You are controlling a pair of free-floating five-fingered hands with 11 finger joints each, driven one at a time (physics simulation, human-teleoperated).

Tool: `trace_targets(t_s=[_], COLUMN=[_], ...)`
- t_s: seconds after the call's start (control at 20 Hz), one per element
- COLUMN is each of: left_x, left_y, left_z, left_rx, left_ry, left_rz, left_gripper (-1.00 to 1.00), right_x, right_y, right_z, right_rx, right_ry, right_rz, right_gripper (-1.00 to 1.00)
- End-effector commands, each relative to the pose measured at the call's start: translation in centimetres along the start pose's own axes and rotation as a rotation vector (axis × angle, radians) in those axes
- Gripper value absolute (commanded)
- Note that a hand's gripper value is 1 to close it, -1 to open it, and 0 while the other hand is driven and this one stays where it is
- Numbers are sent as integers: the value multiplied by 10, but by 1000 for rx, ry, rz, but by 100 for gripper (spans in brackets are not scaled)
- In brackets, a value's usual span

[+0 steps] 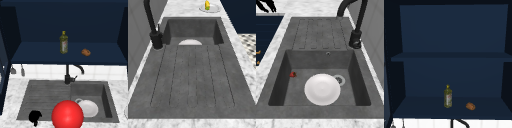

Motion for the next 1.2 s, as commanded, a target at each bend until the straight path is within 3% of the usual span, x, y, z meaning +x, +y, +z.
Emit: trace_targets(t_s=[0.0,0.65,0.8,1.15], left_x=[0,0,0,0], left_y=[0,0,0,0], left_z=[0,0,0,0], left_rx=[0,0,0,0], left_ry=[0,0,0,0], left_rz=[0,0,0,0], left_gripper=[0,0,0,0], right_x=[6,13,5,2], right_y=[-27,-99,-105,-127], right_z=[-5,-17,-21,-25], right_rx=[-1,136,173,224], right_ry=[17,25,55,59], right_rz=[-26,-18,-11,-12], right_gripper=[100,100,100,100])
